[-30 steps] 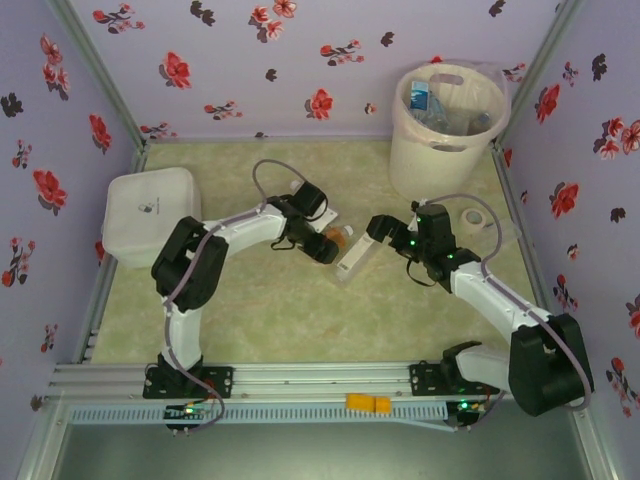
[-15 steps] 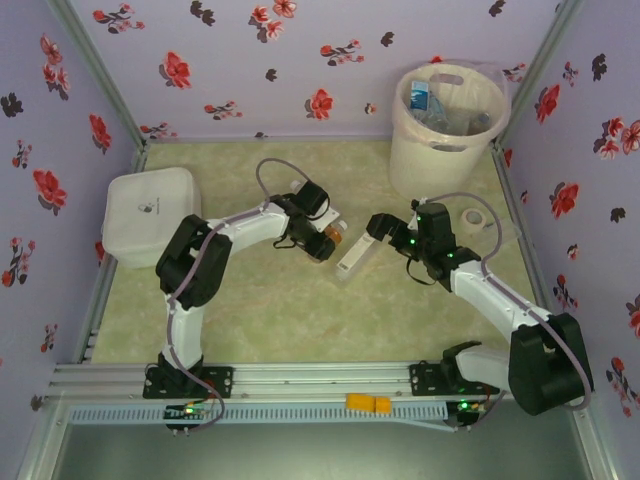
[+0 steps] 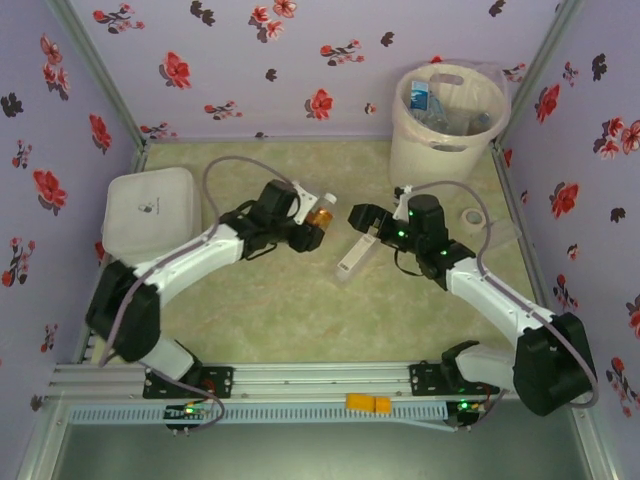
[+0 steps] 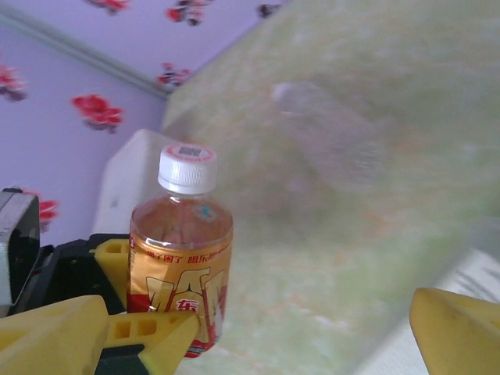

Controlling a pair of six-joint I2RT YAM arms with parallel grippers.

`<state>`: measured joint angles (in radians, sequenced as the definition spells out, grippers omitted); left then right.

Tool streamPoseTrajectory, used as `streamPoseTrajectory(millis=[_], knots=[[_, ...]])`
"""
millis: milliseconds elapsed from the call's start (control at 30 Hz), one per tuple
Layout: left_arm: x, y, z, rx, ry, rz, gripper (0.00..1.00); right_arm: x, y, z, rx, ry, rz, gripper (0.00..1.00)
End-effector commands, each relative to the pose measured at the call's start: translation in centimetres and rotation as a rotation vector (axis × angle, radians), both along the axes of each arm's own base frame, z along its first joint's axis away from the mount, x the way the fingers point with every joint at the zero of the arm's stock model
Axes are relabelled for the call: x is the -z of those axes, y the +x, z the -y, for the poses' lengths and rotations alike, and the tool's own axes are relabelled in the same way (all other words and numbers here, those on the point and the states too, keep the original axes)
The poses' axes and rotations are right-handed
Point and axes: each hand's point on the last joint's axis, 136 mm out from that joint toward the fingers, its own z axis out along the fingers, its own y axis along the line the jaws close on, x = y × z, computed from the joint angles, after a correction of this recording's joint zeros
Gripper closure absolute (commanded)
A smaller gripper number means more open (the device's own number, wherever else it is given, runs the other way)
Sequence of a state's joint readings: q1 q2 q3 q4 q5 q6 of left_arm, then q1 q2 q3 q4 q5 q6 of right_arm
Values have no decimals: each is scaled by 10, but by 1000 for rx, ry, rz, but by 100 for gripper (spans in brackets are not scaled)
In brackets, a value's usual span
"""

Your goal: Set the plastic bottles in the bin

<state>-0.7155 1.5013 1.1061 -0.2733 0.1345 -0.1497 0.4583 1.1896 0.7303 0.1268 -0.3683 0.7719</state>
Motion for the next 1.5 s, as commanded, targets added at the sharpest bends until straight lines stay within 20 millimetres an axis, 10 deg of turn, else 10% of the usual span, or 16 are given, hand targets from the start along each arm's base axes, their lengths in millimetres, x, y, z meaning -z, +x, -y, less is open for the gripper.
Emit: streamPoseTrajectory(millis=[0,300,567,1000,1267,1467], knots=[[-28,-1,6,-30,-162,74,49,-54,-5,-30,-92,107,134,1],[-42,-17,8,-8,-283,100,49,-77,-14,-66,-170,156,218,9],[-45,-28,16,15,-318,99,48,-33,-2,-74,-155,67,135,16],[-49,-30,25,34,-335,112,47,-22,-8,-85,-196,54,134,37],[-47,-33,18,14,-328,109,10,-12,-2,-77,-154,-21,127,45],[-41,-37,-5,-77,-324,112,5,-16,14,-58,-119,-204,177,44]])
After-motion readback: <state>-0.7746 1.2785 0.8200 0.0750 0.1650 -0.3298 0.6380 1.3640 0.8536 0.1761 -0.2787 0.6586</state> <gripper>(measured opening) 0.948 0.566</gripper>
